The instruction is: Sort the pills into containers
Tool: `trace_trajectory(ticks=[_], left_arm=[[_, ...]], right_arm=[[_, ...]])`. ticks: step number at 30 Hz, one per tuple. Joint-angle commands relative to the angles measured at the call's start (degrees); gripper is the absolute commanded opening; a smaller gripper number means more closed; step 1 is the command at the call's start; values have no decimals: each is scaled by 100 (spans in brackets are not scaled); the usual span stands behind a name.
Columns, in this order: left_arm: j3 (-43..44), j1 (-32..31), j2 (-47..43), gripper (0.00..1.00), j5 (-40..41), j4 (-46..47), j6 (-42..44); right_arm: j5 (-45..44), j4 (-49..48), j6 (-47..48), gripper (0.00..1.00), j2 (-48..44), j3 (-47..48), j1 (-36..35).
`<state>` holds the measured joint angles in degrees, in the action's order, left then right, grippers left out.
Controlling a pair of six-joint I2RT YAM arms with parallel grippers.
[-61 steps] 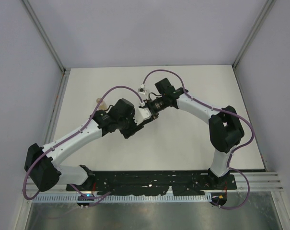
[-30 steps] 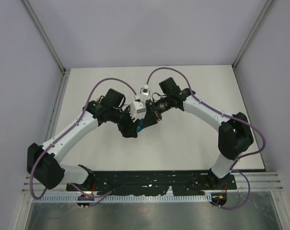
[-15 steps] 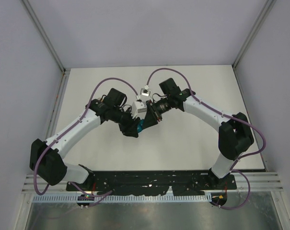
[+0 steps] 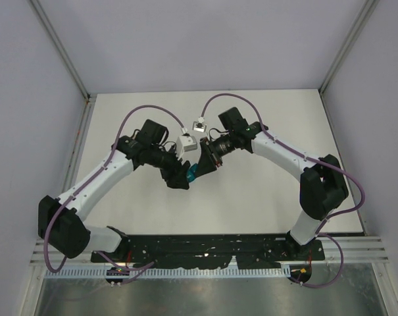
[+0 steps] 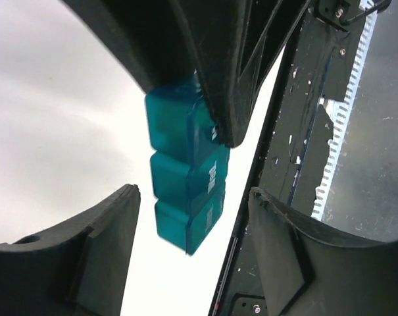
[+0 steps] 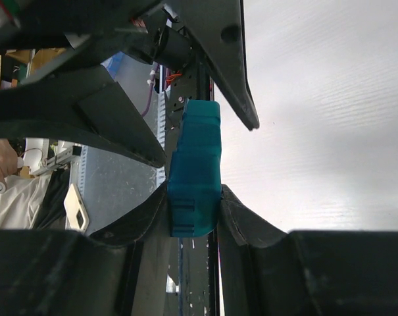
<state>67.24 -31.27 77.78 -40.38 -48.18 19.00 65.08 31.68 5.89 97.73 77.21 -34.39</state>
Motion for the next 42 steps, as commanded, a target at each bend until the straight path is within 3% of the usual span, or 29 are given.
trace_trajectory(ticks=[1, 10, 15, 29, 34, 42], left_arm=[[131, 261, -342, 72, -426, -86, 59], [0, 568, -623, 76, -611, -60, 139], [-141, 832, -869, 76, -533, 116, 25], [-624, 1219, -1581, 76, 100, 836, -502], [-870, 1219, -1880, 76, 671, 1188, -696], [-1116, 1211, -2275, 77, 707, 1355, -732]], right_arm=[[-4, -153, 26, 6, -351, 22, -24], [-276, -267, -79, 6, -448, -48, 46], [-698, -741, -719, 5, -448, -302, 309], [-1541, -1990, -2021, 6, 201, -883, 872], [-1612, -2026, -2232, 6, 623, -778, 961], [-1489, -2017, -2400, 8, 1169, -602, 1040]])
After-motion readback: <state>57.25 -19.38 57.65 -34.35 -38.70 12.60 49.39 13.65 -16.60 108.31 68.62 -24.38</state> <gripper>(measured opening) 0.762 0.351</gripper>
